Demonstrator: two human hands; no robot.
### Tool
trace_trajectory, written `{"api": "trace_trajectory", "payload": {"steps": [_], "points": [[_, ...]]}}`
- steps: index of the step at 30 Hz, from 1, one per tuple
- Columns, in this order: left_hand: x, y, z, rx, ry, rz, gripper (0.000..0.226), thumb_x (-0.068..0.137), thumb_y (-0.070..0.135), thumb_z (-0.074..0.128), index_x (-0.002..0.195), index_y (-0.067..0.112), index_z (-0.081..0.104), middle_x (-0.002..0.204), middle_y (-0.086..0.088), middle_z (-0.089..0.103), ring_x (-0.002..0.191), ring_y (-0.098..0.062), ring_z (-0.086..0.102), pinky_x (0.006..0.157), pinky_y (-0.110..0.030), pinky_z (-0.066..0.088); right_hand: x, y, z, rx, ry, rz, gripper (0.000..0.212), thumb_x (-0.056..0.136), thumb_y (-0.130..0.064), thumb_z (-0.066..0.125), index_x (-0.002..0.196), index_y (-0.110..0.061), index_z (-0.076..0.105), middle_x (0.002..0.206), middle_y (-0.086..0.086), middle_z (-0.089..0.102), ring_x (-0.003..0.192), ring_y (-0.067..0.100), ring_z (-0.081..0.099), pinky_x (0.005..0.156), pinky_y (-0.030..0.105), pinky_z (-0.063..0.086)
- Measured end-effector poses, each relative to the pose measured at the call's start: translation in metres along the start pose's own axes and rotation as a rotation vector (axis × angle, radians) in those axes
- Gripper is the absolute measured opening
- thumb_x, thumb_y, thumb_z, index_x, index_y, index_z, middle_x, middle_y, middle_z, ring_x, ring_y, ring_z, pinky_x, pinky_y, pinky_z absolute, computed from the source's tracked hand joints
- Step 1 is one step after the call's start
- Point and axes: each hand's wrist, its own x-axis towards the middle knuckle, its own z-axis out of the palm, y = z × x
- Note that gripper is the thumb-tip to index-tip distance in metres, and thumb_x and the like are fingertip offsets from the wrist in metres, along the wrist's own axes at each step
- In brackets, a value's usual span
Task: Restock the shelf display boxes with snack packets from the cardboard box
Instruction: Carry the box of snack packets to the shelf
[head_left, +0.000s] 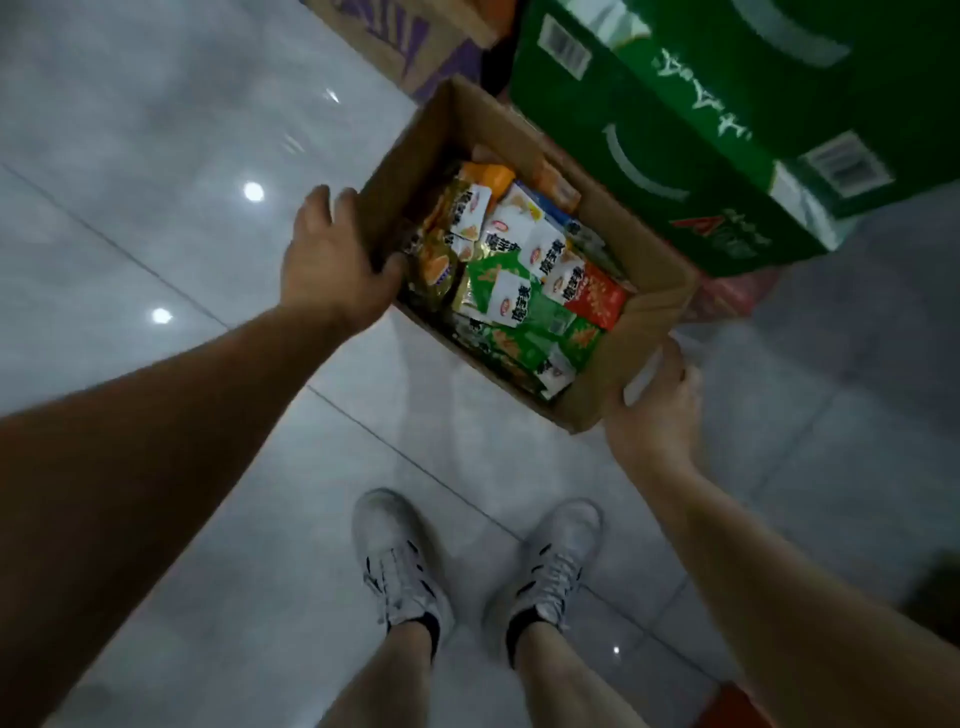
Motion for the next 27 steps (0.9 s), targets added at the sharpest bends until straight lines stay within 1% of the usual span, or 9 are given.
{"api": "trace_trajectory", "payload": {"steps": [3, 6, 8, 11, 14, 16, 18, 21, 27], "points": [[0.025, 0.005, 0.012, 0.030, 0.012, -0.005, 0.084, 0.090, 0.051, 0.066, 0.152, 0.010, 0.028, 0.148, -0.022, 0.043, 0.132, -0.044, 0.046, 0.104, -0.057, 0.047, 0.007, 0.008, 0.010, 0.201, 0.040, 0.029, 0.067, 0.084, -0.044, 0.060, 0.142, -0.031, 0.028, 0.127, 0.002, 0.055, 0.110, 0.026, 0.060, 0.082, 0.048, 0.057], [0.042, 0.011, 0.016, 0.040, -0.002, -0.024, 0.077, 0.090, 0.054, 0.064, 0.147, 0.011, 0.035, 0.138, -0.020, 0.050, 0.122, -0.043, 0.054, 0.095, -0.057, 0.052, 0.015, 0.011, 0.023, 0.330, 0.018, 0.056, 0.061, 0.091, -0.031, 0.059, 0.143, -0.035, 0.027, 0.113, -0.007, 0.060, 0.094, 0.018, 0.064, 0.070, 0.040, 0.056], [0.051, 0.009, 0.016, 0.062, 0.003, -0.011, 0.072, 0.090, 0.056, 0.062, 0.144, 0.013, 0.041, 0.135, -0.019, 0.052, 0.119, -0.042, 0.056, 0.092, -0.054, 0.053, 0.021, 0.014, 0.033, 0.360, 0.032, 0.060, 0.060, 0.091, -0.026, 0.058, 0.143, -0.038, 0.029, 0.112, -0.005, 0.063, 0.088, 0.020, 0.065, 0.064, 0.037, 0.055], [0.062, 0.001, 0.021, 0.027, -0.042, -0.004, 0.064, 0.092, 0.055, 0.063, 0.139, 0.017, 0.042, 0.125, -0.017, 0.061, 0.107, -0.042, 0.063, 0.082, -0.047, 0.053, 0.025, 0.010, 0.049, 0.392, 0.038, 0.094, 0.076, 0.096, -0.026, 0.058, 0.154, -0.038, 0.011, 0.123, 0.008, 0.061, 0.089, 0.025, 0.061, 0.069, 0.039, 0.053], [0.068, -0.004, 0.027, -0.033, -0.064, 0.000, 0.062, 0.094, 0.054, 0.063, 0.138, 0.016, 0.042, 0.123, -0.016, 0.065, 0.104, -0.042, 0.065, 0.083, -0.046, 0.054, 0.029, 0.006, 0.058, 0.387, 0.066, 0.127, 0.078, 0.101, -0.025, 0.053, 0.159, -0.033, 0.000, 0.128, 0.019, 0.060, 0.095, 0.035, 0.061, 0.072, 0.035, 0.043], [0.070, -0.007, 0.029, -0.044, -0.033, -0.005, 0.059, 0.095, 0.054, 0.061, 0.138, 0.018, 0.046, 0.124, -0.013, 0.067, 0.106, -0.040, 0.066, 0.087, -0.046, 0.055, 0.031, 0.003, 0.061, 0.382, 0.110, 0.137, 0.075, 0.103, -0.022, 0.047, 0.159, -0.033, -0.001, 0.124, 0.022, 0.062, 0.099, 0.039, 0.062, 0.073, 0.033, 0.039], [0.070, -0.010, 0.034, -0.043, 0.024, -0.006, 0.051, 0.096, 0.051, 0.058, 0.134, 0.018, 0.053, 0.120, -0.012, 0.069, 0.106, -0.039, 0.066, 0.090, -0.047, 0.056, 0.032, 0.002, 0.063, 0.372, 0.155, 0.152, 0.072, 0.102, -0.015, 0.043, 0.159, -0.034, 0.003, 0.114, 0.021, 0.063, 0.094, 0.037, 0.060, 0.072, 0.034, 0.037], [0.062, -0.012, 0.042, -0.059, 0.110, -0.013, 0.035, 0.097, 0.041, 0.053, 0.122, 0.017, 0.060, 0.107, -0.013, 0.071, 0.099, -0.041, 0.066, 0.084, -0.046, 0.054, 0.030, 0.002, 0.063, 0.366, 0.174, 0.146, 0.071, 0.101, -0.012, 0.039, 0.159, -0.038, 0.007, 0.097, 0.014, 0.056, 0.090, 0.037, 0.060, 0.071, 0.036, 0.040], [0.027, -0.022, 0.042, -0.162, 0.137, -0.115, 0.029, 0.094, 0.039, 0.050, 0.108, 0.021, 0.067, 0.089, -0.006, 0.071, 0.086, -0.036, 0.066, 0.075, -0.040, 0.054, 0.018, -0.003, 0.047, 0.318, 0.175, 0.068, 0.070, 0.102, -0.009, 0.038, 0.157, -0.045, 0.014, 0.133, 0.020, 0.059, 0.111, 0.042, 0.057, 0.082, 0.039, 0.043]]}}
